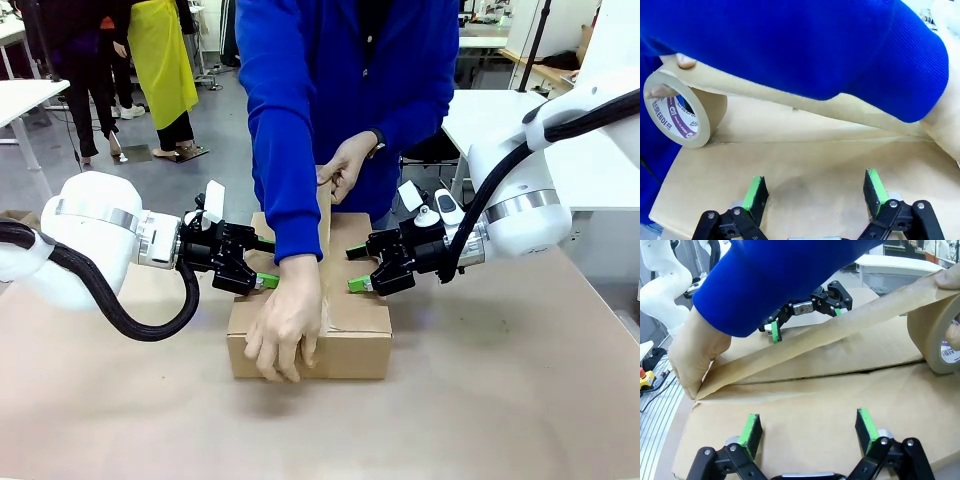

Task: Pack the gift set into the box.
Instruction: Press and hold the closed box until the human finishes sealing it.

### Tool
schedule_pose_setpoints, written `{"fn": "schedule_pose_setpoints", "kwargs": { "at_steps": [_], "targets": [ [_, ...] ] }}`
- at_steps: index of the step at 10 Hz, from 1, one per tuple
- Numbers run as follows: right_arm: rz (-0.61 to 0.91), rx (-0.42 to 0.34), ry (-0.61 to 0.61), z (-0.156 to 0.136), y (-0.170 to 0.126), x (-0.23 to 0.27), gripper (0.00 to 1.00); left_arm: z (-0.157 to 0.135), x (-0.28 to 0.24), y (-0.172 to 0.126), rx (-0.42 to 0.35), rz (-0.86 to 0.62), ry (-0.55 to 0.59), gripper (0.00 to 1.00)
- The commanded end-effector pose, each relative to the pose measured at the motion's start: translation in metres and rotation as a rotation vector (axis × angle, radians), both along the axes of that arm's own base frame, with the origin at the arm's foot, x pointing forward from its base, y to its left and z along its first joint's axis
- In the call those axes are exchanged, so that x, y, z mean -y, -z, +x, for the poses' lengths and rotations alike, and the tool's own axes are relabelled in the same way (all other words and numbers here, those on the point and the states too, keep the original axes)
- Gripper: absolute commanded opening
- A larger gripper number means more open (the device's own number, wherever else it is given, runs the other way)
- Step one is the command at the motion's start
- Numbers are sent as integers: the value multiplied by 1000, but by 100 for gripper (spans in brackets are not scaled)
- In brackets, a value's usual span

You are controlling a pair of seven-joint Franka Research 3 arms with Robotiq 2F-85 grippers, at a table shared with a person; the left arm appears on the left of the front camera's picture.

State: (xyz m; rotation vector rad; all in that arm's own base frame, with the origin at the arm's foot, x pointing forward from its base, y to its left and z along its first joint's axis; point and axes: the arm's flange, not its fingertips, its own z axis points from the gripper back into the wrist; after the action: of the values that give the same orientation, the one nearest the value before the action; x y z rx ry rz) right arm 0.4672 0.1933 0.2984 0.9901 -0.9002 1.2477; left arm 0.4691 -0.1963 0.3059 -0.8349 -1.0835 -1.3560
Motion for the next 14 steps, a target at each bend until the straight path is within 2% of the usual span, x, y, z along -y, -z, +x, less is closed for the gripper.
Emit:
{"fn": "schedule_pose_setpoints", "kwargs": {
  "at_steps": [1,14],
  "targets": [
    [-8,-2,2,-1,3,-1,100,-1,0,3,1,8,-1,100],
    [-8,-2,2,-1,3,-1,100,-1,0,3,1,8,-1,100]
  ]
}}
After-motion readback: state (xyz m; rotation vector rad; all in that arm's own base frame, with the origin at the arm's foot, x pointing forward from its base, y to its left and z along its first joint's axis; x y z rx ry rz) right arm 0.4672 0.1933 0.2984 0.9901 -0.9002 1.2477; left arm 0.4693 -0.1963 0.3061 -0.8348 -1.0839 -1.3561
